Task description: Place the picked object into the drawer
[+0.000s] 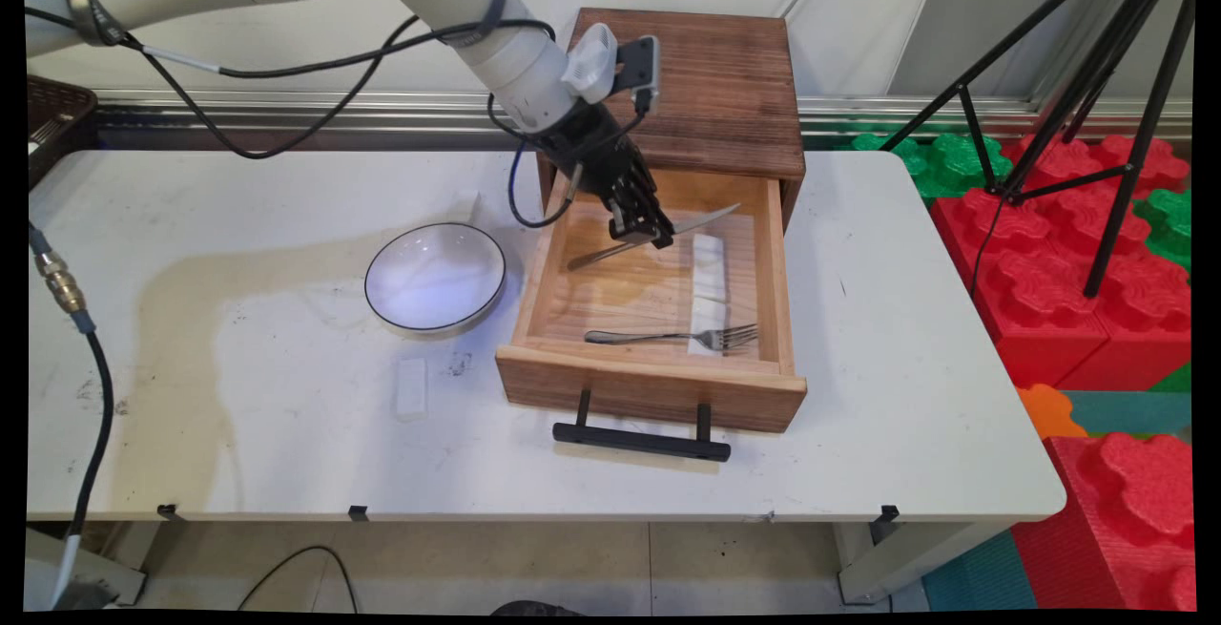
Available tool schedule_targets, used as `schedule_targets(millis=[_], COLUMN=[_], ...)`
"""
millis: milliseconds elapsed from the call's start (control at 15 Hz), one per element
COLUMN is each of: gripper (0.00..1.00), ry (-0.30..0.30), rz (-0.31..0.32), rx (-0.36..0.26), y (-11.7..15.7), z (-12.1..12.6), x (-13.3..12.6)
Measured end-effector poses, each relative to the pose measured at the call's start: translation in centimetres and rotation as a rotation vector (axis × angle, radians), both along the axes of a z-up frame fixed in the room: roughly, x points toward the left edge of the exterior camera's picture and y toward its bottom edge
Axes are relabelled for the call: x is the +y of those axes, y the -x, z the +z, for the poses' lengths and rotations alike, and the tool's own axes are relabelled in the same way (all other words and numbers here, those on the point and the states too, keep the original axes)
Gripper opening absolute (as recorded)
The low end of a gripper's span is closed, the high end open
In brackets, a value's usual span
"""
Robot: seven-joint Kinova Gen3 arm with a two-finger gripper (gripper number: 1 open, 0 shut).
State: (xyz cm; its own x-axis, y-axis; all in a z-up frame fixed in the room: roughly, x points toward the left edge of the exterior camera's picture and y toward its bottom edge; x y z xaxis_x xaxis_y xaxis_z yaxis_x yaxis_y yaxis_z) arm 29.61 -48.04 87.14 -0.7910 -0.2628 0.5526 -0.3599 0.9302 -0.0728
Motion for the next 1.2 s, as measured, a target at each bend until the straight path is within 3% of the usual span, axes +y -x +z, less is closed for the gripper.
schedule_targets(millis=[1133,1200], gripper=[0.00,1.00], ry=[-0.014,-0.014], rz=[0.019,0.021], rx=[-0.026,-0.027], y=[1.8,1.9], z=[-4.1,-4.2], x=[-1.6,-1.7])
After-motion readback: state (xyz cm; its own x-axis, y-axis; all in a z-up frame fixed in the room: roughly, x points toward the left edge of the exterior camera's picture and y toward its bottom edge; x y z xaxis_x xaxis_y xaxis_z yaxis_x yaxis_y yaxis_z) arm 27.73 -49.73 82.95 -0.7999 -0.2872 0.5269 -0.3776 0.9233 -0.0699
